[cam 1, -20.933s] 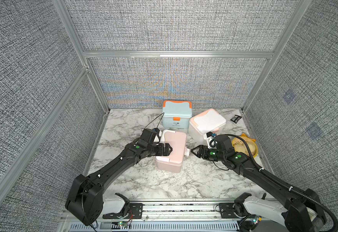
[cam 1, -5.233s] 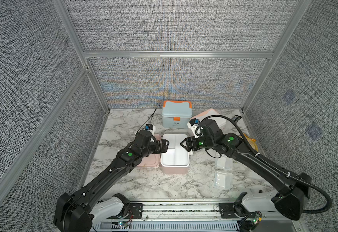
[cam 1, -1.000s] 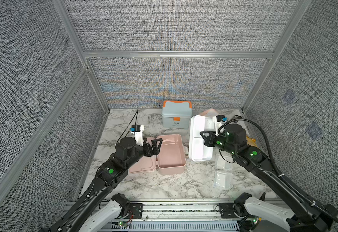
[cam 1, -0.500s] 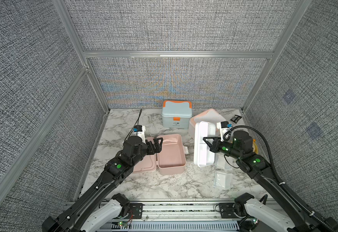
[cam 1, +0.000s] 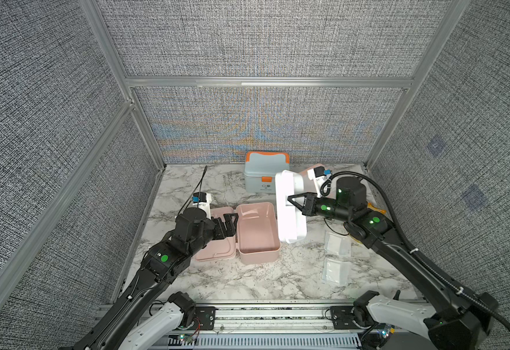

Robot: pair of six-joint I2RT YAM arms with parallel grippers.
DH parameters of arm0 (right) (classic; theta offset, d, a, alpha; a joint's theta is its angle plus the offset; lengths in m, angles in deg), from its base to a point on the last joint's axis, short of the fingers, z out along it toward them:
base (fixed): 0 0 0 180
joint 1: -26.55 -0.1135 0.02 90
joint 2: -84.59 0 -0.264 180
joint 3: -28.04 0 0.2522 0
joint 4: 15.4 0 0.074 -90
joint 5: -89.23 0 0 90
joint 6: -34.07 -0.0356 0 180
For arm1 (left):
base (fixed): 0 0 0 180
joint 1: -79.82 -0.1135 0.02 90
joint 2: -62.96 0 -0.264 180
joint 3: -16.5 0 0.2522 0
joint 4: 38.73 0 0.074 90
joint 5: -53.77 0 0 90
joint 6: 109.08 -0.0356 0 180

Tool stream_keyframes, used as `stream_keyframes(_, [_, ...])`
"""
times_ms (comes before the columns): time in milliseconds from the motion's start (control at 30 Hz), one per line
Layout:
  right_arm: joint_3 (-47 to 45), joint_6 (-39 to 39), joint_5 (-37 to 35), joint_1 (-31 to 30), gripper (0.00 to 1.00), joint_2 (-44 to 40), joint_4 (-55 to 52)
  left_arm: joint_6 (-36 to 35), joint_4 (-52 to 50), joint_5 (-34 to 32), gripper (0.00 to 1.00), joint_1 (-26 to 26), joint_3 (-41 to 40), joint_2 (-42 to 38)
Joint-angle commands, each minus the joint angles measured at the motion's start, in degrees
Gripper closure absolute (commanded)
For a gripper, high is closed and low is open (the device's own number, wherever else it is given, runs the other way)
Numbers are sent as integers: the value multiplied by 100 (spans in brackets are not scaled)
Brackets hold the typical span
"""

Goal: Open first aid kits and take out gauze
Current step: Place the compartment layer in the first aid kit.

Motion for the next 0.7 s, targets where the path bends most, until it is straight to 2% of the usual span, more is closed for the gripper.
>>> stream_keyframes(0, [523, -184, -177, -243, 100, 592, -610, -221, -73, 354, 0, -21, 11, -16])
stream_keyframes(100, [1227, -205, -510, -517, 100, 1291, -1384, -299, 13, 451, 0, -22, -91, -79])
stream_keyframes(233, [2297, -182, -1093, -851, 100, 2235, -2766, -375, 8, 253, 0, -22, -263, -360])
stream_keyframes(333, [2958, -372, -1783, -1137, 100, 2786, -3620, -363, -61, 153, 0, -21, -361, -577])
stream_keyframes(533, [4030, -545, -2493, -1533, 100, 3706, -4575, -334, -197, 29, 0, -22, -484, -1069])
stream_keyframes(667, [4837, -651, -2864, -1640, 100, 4333, -5221, -331, -240, -50, 0, -25, -513, -1125])
